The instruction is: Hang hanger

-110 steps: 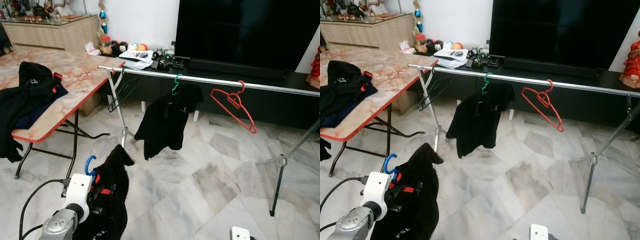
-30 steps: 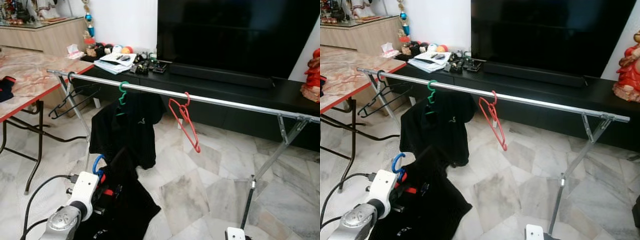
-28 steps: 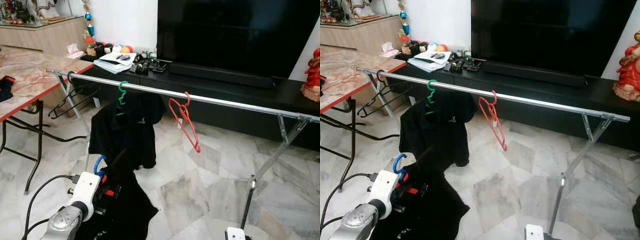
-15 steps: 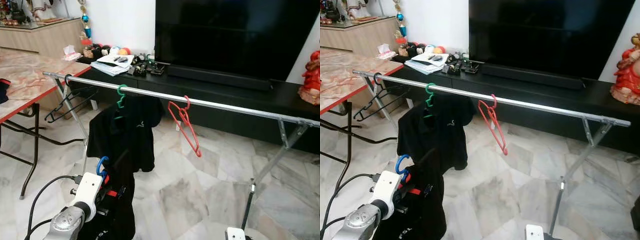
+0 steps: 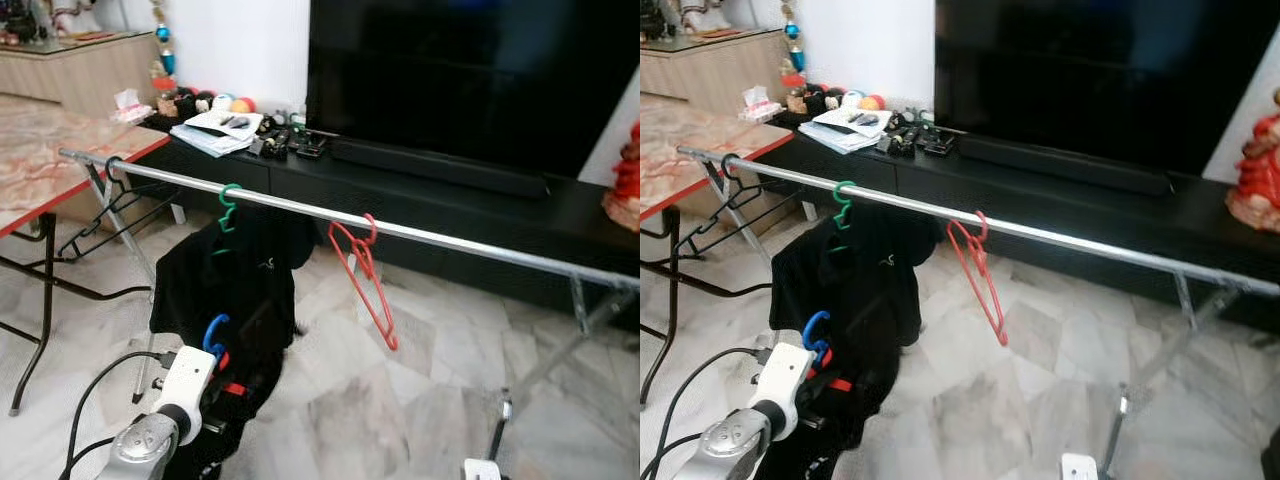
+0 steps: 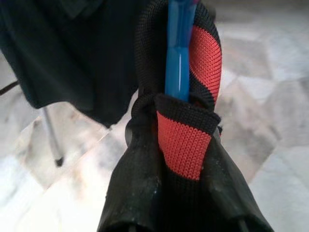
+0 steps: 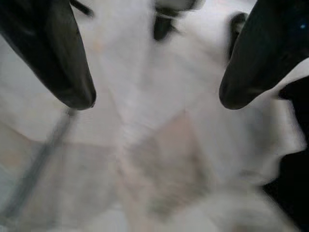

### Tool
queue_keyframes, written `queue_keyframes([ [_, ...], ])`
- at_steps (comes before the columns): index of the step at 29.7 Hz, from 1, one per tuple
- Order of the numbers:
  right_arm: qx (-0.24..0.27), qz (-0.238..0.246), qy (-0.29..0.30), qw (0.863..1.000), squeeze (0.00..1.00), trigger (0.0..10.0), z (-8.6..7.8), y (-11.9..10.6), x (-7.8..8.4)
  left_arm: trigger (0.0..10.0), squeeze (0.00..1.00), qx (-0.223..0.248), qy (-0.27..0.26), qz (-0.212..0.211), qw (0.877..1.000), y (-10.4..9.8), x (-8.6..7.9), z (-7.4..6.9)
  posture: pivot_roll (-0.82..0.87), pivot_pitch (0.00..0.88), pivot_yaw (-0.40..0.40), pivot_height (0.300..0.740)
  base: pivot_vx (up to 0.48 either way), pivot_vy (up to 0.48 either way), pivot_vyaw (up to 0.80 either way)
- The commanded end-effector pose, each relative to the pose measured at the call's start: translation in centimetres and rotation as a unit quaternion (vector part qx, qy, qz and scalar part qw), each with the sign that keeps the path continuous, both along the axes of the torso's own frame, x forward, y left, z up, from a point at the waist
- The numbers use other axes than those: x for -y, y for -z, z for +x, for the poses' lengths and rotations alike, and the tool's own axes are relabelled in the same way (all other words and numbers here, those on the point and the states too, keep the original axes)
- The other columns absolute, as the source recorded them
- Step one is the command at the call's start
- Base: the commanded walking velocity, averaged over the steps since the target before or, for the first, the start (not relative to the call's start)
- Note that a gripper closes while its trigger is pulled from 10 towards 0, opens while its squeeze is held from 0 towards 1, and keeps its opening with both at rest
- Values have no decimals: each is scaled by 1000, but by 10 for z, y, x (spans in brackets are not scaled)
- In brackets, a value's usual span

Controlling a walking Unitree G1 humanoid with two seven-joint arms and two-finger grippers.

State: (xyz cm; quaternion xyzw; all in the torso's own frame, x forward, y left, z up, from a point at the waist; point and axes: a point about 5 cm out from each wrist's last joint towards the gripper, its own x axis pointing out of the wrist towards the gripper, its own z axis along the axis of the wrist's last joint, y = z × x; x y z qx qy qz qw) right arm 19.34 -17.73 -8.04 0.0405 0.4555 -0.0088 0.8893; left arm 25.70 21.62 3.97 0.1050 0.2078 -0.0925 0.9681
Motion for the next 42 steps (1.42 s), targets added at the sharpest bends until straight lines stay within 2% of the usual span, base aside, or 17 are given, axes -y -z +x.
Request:
queue_keyframes([
  [1, -13, -14, 12, 1000, 0, 10000, -8, 3, 14, 10000, 0, 28, 13, -3, 1000, -11, 9, 9, 150, 0, -32, 740, 371, 0, 0],
  [24, -8, -12, 17, 1000, 0, 10000, -6, 1, 13, 10000, 0, 31, 23, -1, 999, -12, 11, 9, 153, 0, -37, 740, 370, 0, -65],
  [33, -7, -9, 16, 1000, 0, 10000, -5, 1, 13, 10000, 0, 30, 38, 2, 999, -12, 12, 8, 154, 0, -37, 740, 0, 0, 0],
  [36, -6, -9, 14, 1000, 0, 10000, -4, 1, 12, 10000, 0, 28, 116, 19, 993, -15, 22, 3, 155, 0, -40, 740, 0, 0, 0],
  [42, -6, -10, 13, 1000, 0, 10000, -4, 1, 12, 10000, 0, 30, 166, 47, 985, -21, 22, 4, 154, 0, -42, 740, 0, 0, 0],
])
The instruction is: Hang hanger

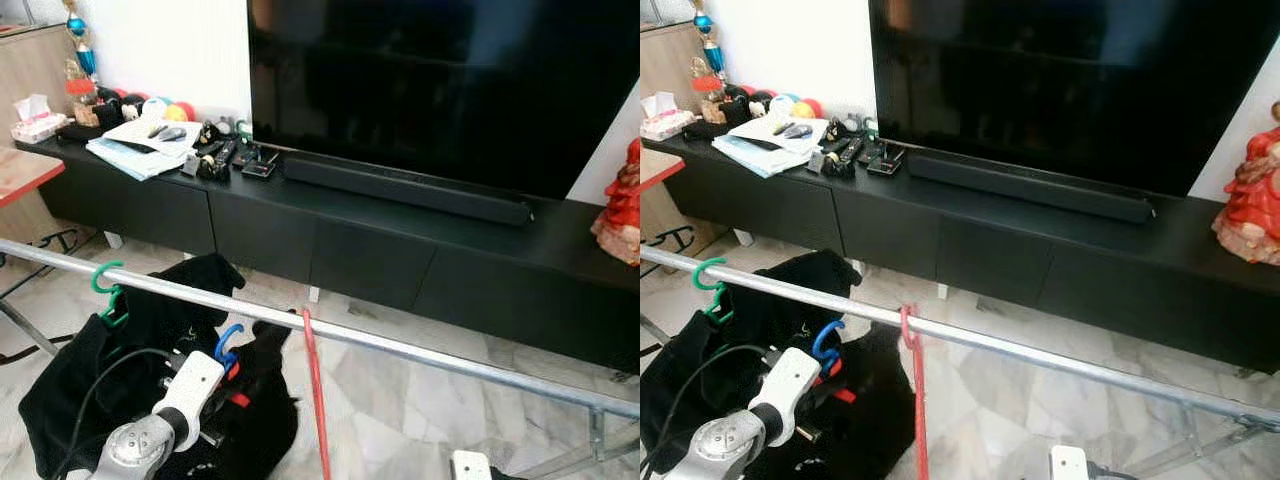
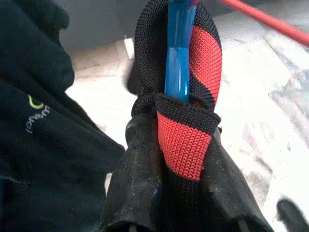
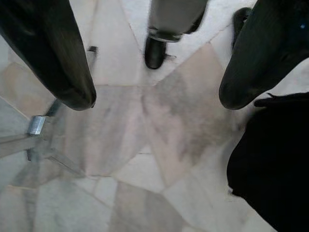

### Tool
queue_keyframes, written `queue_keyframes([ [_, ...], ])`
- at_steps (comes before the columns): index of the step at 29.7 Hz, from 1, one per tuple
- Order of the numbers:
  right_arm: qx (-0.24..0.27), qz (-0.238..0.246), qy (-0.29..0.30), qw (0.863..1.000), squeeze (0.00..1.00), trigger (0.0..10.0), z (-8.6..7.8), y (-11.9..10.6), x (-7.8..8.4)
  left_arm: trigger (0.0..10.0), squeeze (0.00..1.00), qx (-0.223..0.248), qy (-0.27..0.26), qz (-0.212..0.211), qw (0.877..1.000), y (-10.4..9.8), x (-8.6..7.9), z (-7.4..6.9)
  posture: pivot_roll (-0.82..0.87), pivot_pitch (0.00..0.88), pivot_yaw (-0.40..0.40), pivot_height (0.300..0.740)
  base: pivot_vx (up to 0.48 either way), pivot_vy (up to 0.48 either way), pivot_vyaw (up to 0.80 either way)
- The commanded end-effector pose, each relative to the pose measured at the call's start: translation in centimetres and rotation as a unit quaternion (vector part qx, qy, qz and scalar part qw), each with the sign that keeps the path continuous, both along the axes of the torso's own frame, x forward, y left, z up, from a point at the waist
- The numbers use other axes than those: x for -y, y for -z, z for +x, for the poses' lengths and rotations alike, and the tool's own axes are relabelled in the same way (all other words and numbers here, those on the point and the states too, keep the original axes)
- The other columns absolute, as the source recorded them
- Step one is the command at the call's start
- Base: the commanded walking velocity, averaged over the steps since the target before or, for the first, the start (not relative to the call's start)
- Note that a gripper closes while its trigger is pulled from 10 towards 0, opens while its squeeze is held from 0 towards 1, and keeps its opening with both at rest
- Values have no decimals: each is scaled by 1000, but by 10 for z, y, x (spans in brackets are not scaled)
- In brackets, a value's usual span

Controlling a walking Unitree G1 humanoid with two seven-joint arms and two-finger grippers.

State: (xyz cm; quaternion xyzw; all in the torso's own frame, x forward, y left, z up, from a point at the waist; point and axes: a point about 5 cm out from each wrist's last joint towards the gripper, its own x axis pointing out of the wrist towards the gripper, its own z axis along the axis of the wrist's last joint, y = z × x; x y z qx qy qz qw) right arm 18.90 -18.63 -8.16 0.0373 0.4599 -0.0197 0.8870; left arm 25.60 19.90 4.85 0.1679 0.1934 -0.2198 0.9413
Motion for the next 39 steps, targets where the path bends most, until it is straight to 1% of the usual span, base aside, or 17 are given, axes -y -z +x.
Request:
queue_keyframes([
  [1, -1, -3, 4, 1000, 0, 10000, 0, 0, 3, 10000, 0, 24, 60, 30, 997, -14, 5, 3, 154, 0, -42, 740, 0, 0, 0],
  [3, -1, -3, 3, 1000, 0, 10000, 0, 0, 3, 10000, 0, 27, 70, 48, 996, -15, 5, 3, 154, 0, -42, 740, 0, 0, 0],
  [6, -2, -3, 3, 1000, 0, 10000, -1, 0, 3, 10000, 0, 47, 61, 50, 996, -19, 3, 7, 154, 0, -42, 740, 0, 0, 0],
  [9, -4, -3, 1, 1000, 0, 10000, -2, 1, 2, 10000, 0, 89, 25, 41, 995, -32, 1, 17, 157, 0, -43, 740, 0, 0, 0],
  [15, -5, -2, 1, 1000, 0, 10000, -2, 1, 2, 10000, 0, 109, -11, 22, 994, -39, -1, 26, 153, 0, -42, 740, 0, 0, 0],
  [16, -5, -2, 1, 1000, 0, 10000, -3, 1, 2, 10000, 0, 114, -27, 15, 993, -41, -2, 29, 153, 0, -42, 740, 0, 0, 0],
  [17, -5, -2, 1, 1000, 0, 10000, -3, 1, 2, 10000, 0, 114, -27, 15, 993, -41, -2, 29, 153, 0, -42, 740, 0, 0, 0],
  [19, -6, -2, 0, 1000, 0, 10000, -3, 1, 2, 10000, 0, 110, -48, 15, 993, -40, -4, 34, 152, 0, -44, 740, 0, 0, 0],
  [23, -6, -2, -1, 1000, 0, 10000, -3, 1, 2, 10000, 0, 103, -54, 17, 993, -38, -5, 36, 152, 0, -45, 740, 0, 0, 0],
  [25, -8, -3, -3, 1000, 0, 10000, -3, 2, 2, 10000, 0, 92, -78, 9, 993, -37, -5, 43, 152, 0, -45, 740, 0, 0, 0],
  [29, -8, -2, -4, 1000, 0, 10000, -4, 2, 1, 10000, 0, 95, -85, 10, 992, -38, -1, 49, 150, 0, -43, 740, 0, 0, 0],
  [30, -8, -2, -4, 1000, 0, 10000, -3, 2, 1, 10000, 0, 89, -100, 10, 991, -36, -1, 53, 146, 0, -42, 740, 0, 0, 0],
  [32, -7, -2, -3, 1000, 0, 10000, -3, 2, 1, 10000, 0, 84, -109, 9, 990, -35, -1, 55, 146, 0, -41, 740, 0, 0, 0],
  [35, -8, -2, -5, 1000, 0, 10000, -3, 2, 1, 10000, 0, 50, -130, 22, 990, -26, -4, 56, 147, 0, -41, 740, 0, 0, 0],
  [37, -8, -2, -5, 1000, 0, 10000, -4, 2, 1, 10000, 0, 32, -132, 32, 990, -19, -4, 54, 147, 0, -39, 740, 0, 0, 0],
  [38, -9, -1, -6, 1000, 0, 10000, -4, 2, 0, 10000, 0, 16, -129, 43, 991, -12, -4, 51, 149, 0, -37, 740, 0, 0, 0],
  [39, -9, -1, -6, 1000, 0, 10000, -4, 2, 0, 10000, 0, 12, -128, 44, 991, -10, -3, 50, 149, 0, -37, 740, 0, 0, 0],
])
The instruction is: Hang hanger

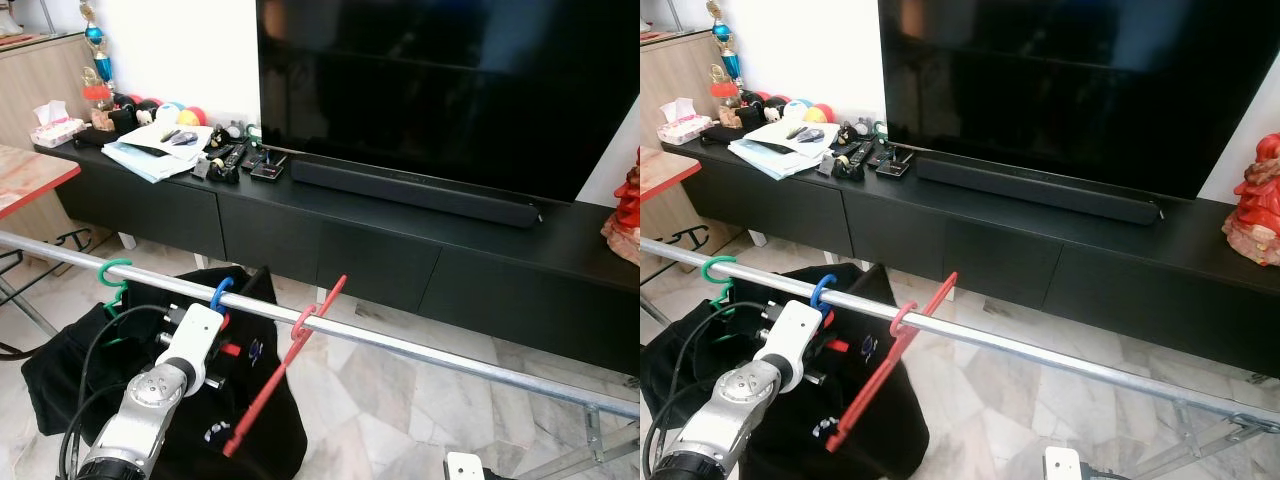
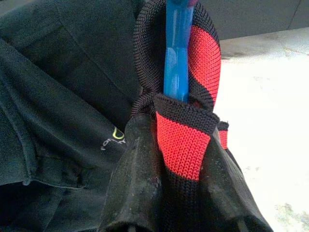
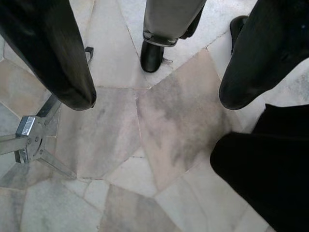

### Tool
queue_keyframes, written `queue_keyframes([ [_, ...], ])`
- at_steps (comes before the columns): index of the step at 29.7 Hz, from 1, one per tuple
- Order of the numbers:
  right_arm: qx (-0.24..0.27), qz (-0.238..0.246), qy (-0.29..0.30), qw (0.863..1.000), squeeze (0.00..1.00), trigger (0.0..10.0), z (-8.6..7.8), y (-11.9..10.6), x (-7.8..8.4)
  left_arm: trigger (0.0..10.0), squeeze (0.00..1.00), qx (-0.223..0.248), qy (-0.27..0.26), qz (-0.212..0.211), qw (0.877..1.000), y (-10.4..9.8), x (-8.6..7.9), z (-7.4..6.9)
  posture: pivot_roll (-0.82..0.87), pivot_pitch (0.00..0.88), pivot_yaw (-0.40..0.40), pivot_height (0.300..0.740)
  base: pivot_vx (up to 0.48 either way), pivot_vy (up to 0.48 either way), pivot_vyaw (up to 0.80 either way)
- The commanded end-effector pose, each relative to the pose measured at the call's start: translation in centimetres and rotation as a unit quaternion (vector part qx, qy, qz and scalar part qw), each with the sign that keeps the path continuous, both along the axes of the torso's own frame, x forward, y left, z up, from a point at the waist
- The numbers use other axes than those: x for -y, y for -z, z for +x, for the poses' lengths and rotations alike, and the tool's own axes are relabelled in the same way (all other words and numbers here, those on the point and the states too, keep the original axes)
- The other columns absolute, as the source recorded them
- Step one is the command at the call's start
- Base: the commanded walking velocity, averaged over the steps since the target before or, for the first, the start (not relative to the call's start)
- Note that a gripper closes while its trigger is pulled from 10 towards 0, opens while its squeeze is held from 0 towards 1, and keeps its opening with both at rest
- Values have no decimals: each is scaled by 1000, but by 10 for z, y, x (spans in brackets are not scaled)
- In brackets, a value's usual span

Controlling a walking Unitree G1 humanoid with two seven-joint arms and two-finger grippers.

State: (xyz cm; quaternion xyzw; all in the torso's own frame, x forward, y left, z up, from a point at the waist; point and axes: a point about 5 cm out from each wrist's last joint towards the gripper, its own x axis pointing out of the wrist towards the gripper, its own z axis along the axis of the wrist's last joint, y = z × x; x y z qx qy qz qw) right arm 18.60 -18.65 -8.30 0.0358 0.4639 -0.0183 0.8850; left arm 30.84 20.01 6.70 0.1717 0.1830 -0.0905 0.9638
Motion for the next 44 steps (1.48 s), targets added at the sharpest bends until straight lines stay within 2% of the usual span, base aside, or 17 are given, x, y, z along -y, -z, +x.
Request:
queue_keyframes([
  [1, -5, 0, -5, 1000, 0, 10000, -2, 1, -1, 10000, 0, -30, -7, 18, 999, 10, -2, -3, 148, 0, -35, 740, 0, 0, 0],
  [5, -7, 1, -6, 1000, 0, 10000, -3, 2, -1, 10000, 16, -16, -11, 7, 1000, 8, -2, -4, 150, 0, -34, 740, 0, 0, 0],
  [6, -7, 1, -6, 1000, 0, 10000, -3, 2, -1, 10000, 737, -7, -13, -1, 1000, 6, -1, -4, 150, 0, -34, 740, 0, 0, 0],
  [7, -8, 0, -6, 1000, 0, 10000, -4, 2, -1, 10000, 965, 8, -16, -16, 1000, 2, -1, -4, 151, 0, -35, 740, 0, 0, 0],
  [8, -9, 0, -6, 1000, 0, 10000, -4, 2, -1, 10000, 1000, 12, -16, -21, 1000, 1, -1, -5, 153, 0, -34, 740, 0, 0, 0],
  [18, -9, 1, -9, 1000, 0, 10000, -5, 3, -2, 10000, 1000, 52, -15, -37, 998, -9, -2, -12, 148, 0, -34, 740, 0, 0, 0],
  [24, -10, 0, -9, 1000, 0, 10000, -6, 3, 0, 10000, 1000, 71, -5, -27, 997, -20, -7, -23, 152, 0, -35, 740, 0, 0, 0],
  [25, -11, -1, -9, 1000, 0, 10000, -6, 3, 0, 10000, 1000, 74, 0, -18, 997, -23, -10, -30, 154, 0, -35, 740, 0, 0, 0],
  [27, -11, -1, -10, 1000, 0, 10000, -6, 3, 0, 10000, 1000, 74, 7, -11, 997, -23, -10, -33, 154, 0, -35, 740, 0, 0, 0],
  [31, -10, 0, -10, 1000, 0, 10000, -6, 3, 0, 10000, 1000, 80, 17, -13, 997, -28, -9, -47, 158, 0, -35, 740, 0, 0, 0],
  [35, -9, 0, -10, 1000, 0, 10000, -5, 2, 0, 10000, 1000, 83, 12, -19, 996, -30, -11, -54, 160, 0, -34, 740, 0, 0, 0],
  [38, -9, 0, -9, 1000, 0, 10000, -5, 2, 0, 10000, 992, 77, -9, -32, 996, -28, -20, -71, 163, 0, -33, 740, 0, 0, 0],
  [39, -9, 0, -9, 1000, 0, 10000, -5, 2, 0, 10000, 608, 75, -15, -33, 997, -26, -22, -74, 163, 0, -33, 740, 0, 0, 0],
  [40, -9, -1, -9, 1000, 0, 10000, -4, 2, -1, 10000, 0, 71, -19, -33, 997, -24, -25, -77, 166, 0, -33, 740, 0, 0, 0],
  [44, -10, 0, -9, 1000, 0, 10000, -5, 2, -1, 10000, 0, 58, -58, -43, 996, -14, -40, -92, 170, 0, -32, 740, 0, 0, 0],
])
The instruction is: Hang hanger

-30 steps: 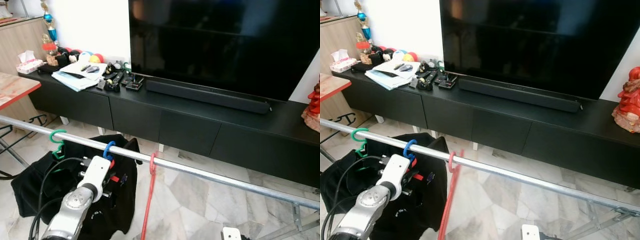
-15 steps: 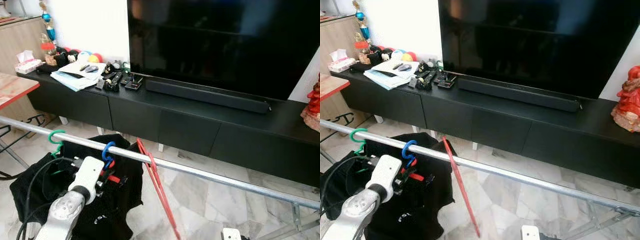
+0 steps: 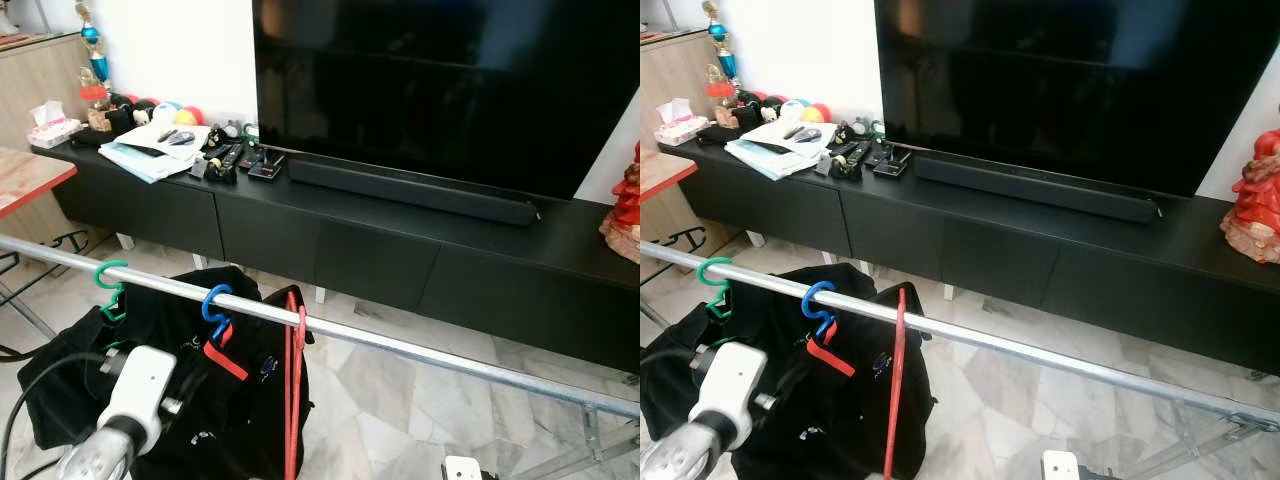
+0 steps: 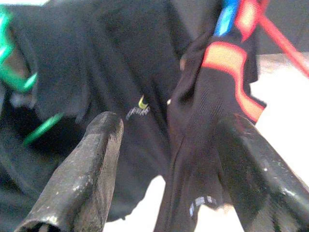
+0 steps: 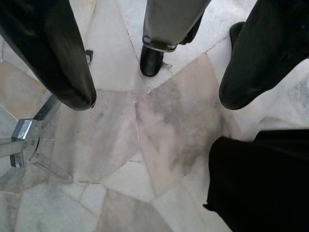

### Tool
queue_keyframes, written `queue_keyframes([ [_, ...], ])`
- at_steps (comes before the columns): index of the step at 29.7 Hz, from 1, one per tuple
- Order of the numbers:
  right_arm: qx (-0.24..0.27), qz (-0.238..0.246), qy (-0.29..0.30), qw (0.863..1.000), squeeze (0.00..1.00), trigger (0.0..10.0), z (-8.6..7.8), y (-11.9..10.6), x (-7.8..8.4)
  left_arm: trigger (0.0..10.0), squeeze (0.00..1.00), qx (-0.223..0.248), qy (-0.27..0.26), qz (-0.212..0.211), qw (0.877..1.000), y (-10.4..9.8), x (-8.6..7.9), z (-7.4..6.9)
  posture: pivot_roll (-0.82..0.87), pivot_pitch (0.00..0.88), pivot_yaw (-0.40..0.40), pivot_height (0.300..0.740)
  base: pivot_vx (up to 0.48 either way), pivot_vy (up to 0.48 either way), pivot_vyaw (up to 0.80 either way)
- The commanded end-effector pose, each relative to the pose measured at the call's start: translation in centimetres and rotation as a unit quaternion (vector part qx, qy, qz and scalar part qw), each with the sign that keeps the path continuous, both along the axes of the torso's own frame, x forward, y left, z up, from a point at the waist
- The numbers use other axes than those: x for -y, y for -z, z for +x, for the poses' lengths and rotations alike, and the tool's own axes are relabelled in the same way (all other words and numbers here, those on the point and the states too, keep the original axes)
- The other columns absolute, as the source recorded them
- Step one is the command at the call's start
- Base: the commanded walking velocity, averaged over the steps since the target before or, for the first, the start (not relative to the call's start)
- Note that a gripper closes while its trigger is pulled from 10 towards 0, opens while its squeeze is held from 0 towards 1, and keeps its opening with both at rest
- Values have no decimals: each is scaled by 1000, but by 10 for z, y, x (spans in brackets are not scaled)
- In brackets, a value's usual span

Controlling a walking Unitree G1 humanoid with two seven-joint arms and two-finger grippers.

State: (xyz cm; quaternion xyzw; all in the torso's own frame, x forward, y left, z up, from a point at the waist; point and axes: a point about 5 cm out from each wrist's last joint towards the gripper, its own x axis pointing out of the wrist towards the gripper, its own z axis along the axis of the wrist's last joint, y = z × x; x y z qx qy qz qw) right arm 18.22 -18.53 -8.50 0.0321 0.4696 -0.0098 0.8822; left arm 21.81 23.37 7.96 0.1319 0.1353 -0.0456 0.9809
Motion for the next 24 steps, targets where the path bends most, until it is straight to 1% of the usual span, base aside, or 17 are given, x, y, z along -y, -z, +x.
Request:
queue_keyframes([
  [1, -4, -1, 0, 1000, 0, 10000, -1, 1, 0, 10000, 0, 3, -24, -10, 1000, 0, -10, -4, 171, 0, -32, 740, 0, 0, 0],
  [2, -4, -1, 0, 1000, 0, 10000, -1, 1, -1, 10000, 0, -2, -50, -25, 998, 5, -19, -7, 171, 0, -32, 740, 0, 0, 0],
  [4, -4, -1, 0, 1000, 0, 10000, -1, 1, -1, 10000, 0, -9, -73, -34, 997, 10, -26, -10, 171, 0, -31, 740, 0, 0, 0],
  [5, -4, -1, -1, 1000, 0, 10000, -1, 1, -2, 10000, 0, -18, -100, -42, 994, 16, -35, -11, 169, 0, -31, 740, 0, 0, 0],
  [6, -4, -1, -1, 1000, 0, 10000, -1, 1, -2, 10000, 0, -18, -100, -42, 994, 16, -35, -11, 169, 0, -31, 740, 0, 0, 0],
  [7, -4, 0, 1, 1000, 0, 10000, -1, 1, -2, 10000, 0, -32, -150, -51, 987, 26, -50, -14, 169, 0, -28, 740, 0, 0, 0],
  [8, -4, 0, 1, 1000, 0, 10000, -1, 1, -2, 10000, 0, -36, -168, -53, 984, 30, -55, -16, 169, 0, -28, 740, 0, 0, 0],
  [9, -4, 0, 1, 1000, 0, 10000, -1, 1, -2, 10000, 0, -37, -177, -53, 982, 31, -58, -16, 169, 0, -28, 740, 0, 0, 0],
  [10, -4, 0, 1, 1000, 0, 10000, -1, 1, -2, 10000, 0, -53, -196, -49, 978, 39, -64, -20, 169, 0, -28, 740, 0, 0, 0],
  [11, -4, 0, 1, 1000, 0, 10000, -1, 1, -2, 10000, 0, -64, -194, -47, 978, 43, -65, -21, 166, 0, -29, 740, 0, 0, 0],
  [12, -4, 0, 1, 1000, 0, 10000, -1, 1, -2, 10000, 0, -71, -192, -47, 978, 46, -65, -21, 166, 0, -29, 740, 0, 0, 0],
  [13, -5, 0, 2, 1000, 0, 10000, -2, 1, -1, 10000, 0, -73, -178, -39, 981, 47, -62, -20, 164, 0, -29, 740, 0, 0, 0],
  [15, -5, 0, 3, 1000, 0, 10000, -2, 1, -1, 10000, 0, -65, -165, -31, 984, 44, -57, -17, 162, 0, -28, 740, 0, 0, 0],
  [16, -4, 0, 6, 1000, 0, 10000, -2, 1, 0, 10000, 0, -40, -144, -34, 988, 37, -47, -11, 162, 0, -28, 740, 0, 0, 0],
  [17, -4, 0, 7, 1000, 0, 10000, -2, 1, 0, 10000, 0, -29, -137, -37, 989, 33, -44, -9, 163, 0, -30, 740, 0, 0, 0],
  [18, -5, -2, 6, 1000, 0, 10000, -3, 1, 0, 10000, 0, -7, -111, -13, 994, 25, -36, -2, 163, 0, -30, 740, 0, 0, 0],
  [24, -4, -1, 7, 1000, 0, 10000, -2, 1, 0, 10000, 0, 59, -69, 2, 996, 0, -21, 12, 166, 0, -32, 740, 0, 0, 0],
])
